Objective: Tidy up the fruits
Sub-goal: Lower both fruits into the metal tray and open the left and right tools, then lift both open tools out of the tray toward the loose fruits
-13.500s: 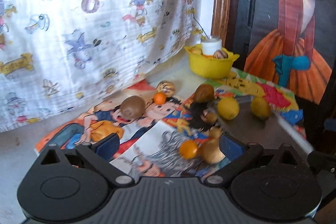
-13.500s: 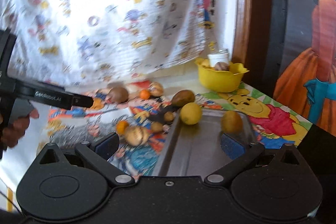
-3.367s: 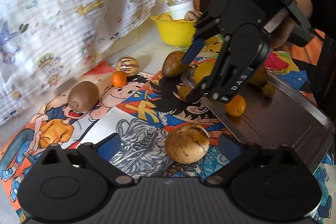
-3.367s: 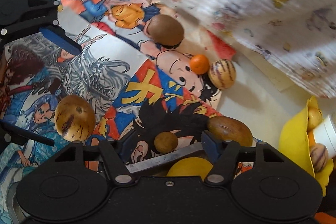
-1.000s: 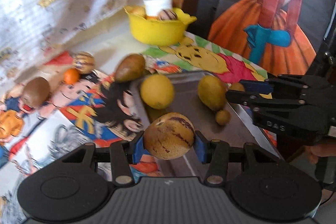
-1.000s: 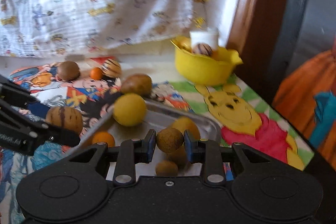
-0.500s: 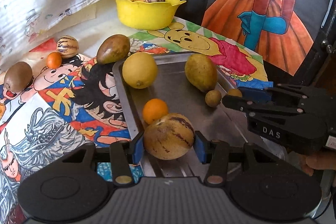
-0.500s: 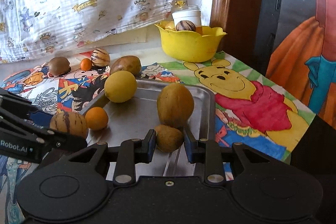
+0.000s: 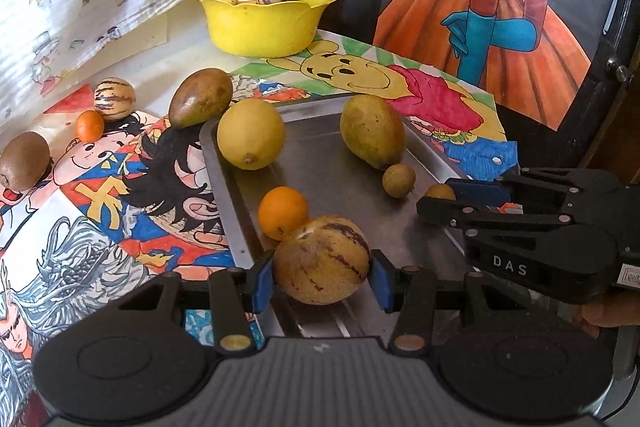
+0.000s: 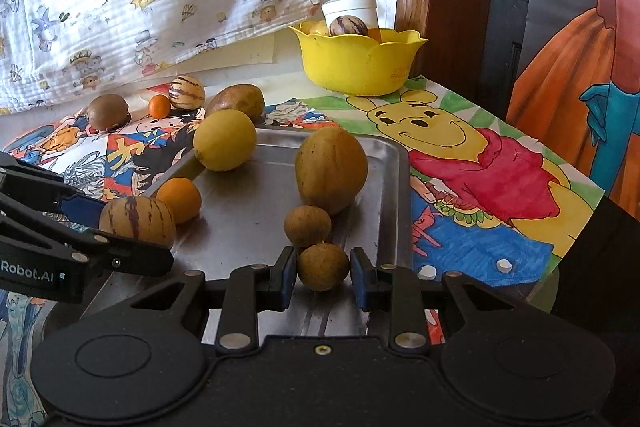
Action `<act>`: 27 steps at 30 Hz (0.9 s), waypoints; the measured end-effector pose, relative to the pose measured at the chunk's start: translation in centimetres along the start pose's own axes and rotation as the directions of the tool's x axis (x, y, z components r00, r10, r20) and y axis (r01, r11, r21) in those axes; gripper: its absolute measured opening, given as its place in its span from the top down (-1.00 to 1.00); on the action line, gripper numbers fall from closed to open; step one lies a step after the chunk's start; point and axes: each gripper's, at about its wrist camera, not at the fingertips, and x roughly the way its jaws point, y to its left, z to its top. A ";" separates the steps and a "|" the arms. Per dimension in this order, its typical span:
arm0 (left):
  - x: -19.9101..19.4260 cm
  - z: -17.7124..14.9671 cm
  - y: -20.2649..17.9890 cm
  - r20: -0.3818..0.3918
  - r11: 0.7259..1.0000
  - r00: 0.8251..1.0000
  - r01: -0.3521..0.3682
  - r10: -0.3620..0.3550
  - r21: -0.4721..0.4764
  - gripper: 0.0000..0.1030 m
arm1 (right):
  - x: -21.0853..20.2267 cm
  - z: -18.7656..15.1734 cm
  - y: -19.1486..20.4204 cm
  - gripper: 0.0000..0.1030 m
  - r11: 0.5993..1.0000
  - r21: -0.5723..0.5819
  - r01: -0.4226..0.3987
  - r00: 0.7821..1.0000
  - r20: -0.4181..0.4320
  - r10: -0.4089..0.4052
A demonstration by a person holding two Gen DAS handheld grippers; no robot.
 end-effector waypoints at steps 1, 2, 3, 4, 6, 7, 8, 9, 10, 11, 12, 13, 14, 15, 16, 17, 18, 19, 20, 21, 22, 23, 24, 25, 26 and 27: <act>0.0 0.0 0.0 -0.002 1.000 1.000 0.004 -0.004 -0.002 -0.04 | 0.0 0.0 0.0 0.39 1.000 0.000 0.001 1.000 0.000 -0.001; 0.0 0.0 0.0 -0.005 1.000 1.000 0.006 -0.006 -0.003 -0.04 | -0.1 0.0 0.0 0.39 1.000 0.000 0.004 1.000 0.001 -0.004; 0.1 0.0 0.1 -0.009 1.000 1.000 0.010 -0.010 -0.004 -0.04 | -0.1 0.0 0.0 0.38 1.000 0.002 0.006 1.000 0.001 -0.006; 0.1 0.0 0.1 -0.014 1.000 1.000 0.016 -0.016 -0.005 -0.04 | -0.2 -0.1 -0.1 0.38 1.000 0.005 0.009 1.000 0.002 -0.009; 0.2 0.0 0.3 -0.021 1.000 0.999 0.028 -0.028 -0.010 -0.04 | -0.3 -0.2 -0.2 0.38 1.000 0.009 0.013 1.000 -0.001 -0.013; 0.2 0.0 0.3 -0.023 0.999 0.999 0.032 -0.033 -0.011 -0.04 | -0.3 -0.2 -0.2 0.37 1.000 0.008 0.015 1.000 -0.003 -0.015; 0.2 0.0 0.4 -0.024 0.999 0.999 0.036 -0.037 -0.010 -0.04 | -0.4 -0.3 -0.2 0.38 1.000 0.008 0.016 1.000 -0.004 -0.016; 0.2 0.0 0.4 -0.025 0.999 0.999 0.039 -0.040 -0.009 -0.04 | -0.5 -0.3 -0.3 0.37 1.000 0.011 0.017 1.000 -0.005 -0.017; 0.2 -0.1 0.4 -0.025 0.999 0.999 0.042 -0.042 -0.010 -0.05 | -0.7 -0.4 -0.3 0.37 1.000 0.013 0.019 1.000 -0.005 -0.019; 0.1 -0.1 0.4 -0.025 0.999 0.999 0.045 -0.046 -0.013 -0.05 | -0.9 -0.4 -0.3 0.37 1.000 0.016 0.022 1.000 -0.003 -0.022; 0.0 -0.1 0.5 -0.025 0.999 0.999 0.048 -0.048 -0.016 -0.05 | -1.1 -0.5 -0.3 0.36 1.000 0.018 0.025 1.000 -0.001 -0.025; -0.1 -0.2 0.5 -0.025 0.999 0.998 0.050 -0.050 -0.019 -0.06 | -1.3 -0.5 -0.3 0.31 0.999 0.022 0.027 1.000 0.003 -0.027; -0.3 -0.2 0.5 -0.020 0.998 0.998 0.051 -0.052 -0.021 -0.09 | -1.6 -0.5 -0.3 0.28 0.999 0.025 0.029 1.000 0.008 -0.029; -0.5 -0.2 0.5 -0.011 0.998 0.999 0.053 -0.053 -0.021 -0.10 | -1.9 -0.5 -0.3 0.22 0.999 0.027 0.031 0.999 0.012 -0.032; -0.8 -0.2 0.5 -0.001 0.998 0.999 0.054 -0.054 -0.020 -0.13 | -2.3 -0.5 -0.3 0.14 0.999 0.029 0.034 0.999 0.017 -0.034; -1.1 -0.2 0.5 0.011 0.998 0.998 0.059 -0.058 -0.020 -0.20 | -2.5 -0.5 -0.3 0.11 0.999 0.032 0.039 0.999 0.021 -0.040; -1.5 -0.1 0.6 0.023 0.998 0.998 0.061 -0.061 -0.021 -0.24 | -2.9 -0.6 -0.3 0.05 0.998 0.036 0.045 0.999 0.026 -0.045; -1.8 -0.1 0.7 0.036 0.998 0.998 0.061 -0.060 -0.023 -0.34 | -3.3 -0.6 -0.3 -0.03 0.998 0.042 0.049 0.998 0.029 -0.050; -2.3 0.0 0.8 0.048 0.998 0.997 0.057 -0.056 -0.026 -0.44 | -3.8 -0.6 -0.3 -0.07 0.997 0.047 0.054 0.998 0.033 -0.056; -2.7 0.0 1.0 0.062 0.998 0.997 0.052 -0.050 -0.028 -0.49 | -4.2 -0.6 -0.2 -0.17 0.997 0.050 0.059 0.997 0.037 -0.061; -3.2 0.1 1.1 0.075 0.998 0.996 0.048 -0.045 -0.030 -0.56 | -4.8 -0.6 -0.1 -0.27 0.997 0.049 0.063 0.997 0.043 -0.066; -3.7 0.2 1.2 0.089 0.998 0.995 0.045 -0.043 -0.031 -0.62 | -5.3 -0.6 0.0 -0.33 0.997 0.048 0.066 0.997 0.047 -0.069; -4.3 0.2 1.4 0.104 0.999 0.994 0.043 -0.040 -0.033 -0.66 | -5.9 -0.6 0.1 -0.44 0.997 0.048 0.067 0.996 0.051 -0.070; -5.0 0.3 1.5 0.121 0.999 0.992 0.040 -0.035 -0.035 -0.74 | -6.6 -0.6 0.2 -0.56 0.996 0.050 0.069 0.996 0.058 -0.071; -5.6 0.3 1.7 0.135 0.999 0.990 0.036 -0.031 -0.035 -0.85 | -7.3 -0.6 0.4 -0.62 0.996 0.054 0.069 0.995 0.065 -0.072; -6.3 0.3 1.8 0.148 0.999 0.989 0.032 -0.027 -0.031 -0.91 | -8.0 -0.5 0.5 -0.72 0.996 0.061 0.067 0.995 0.072 -0.072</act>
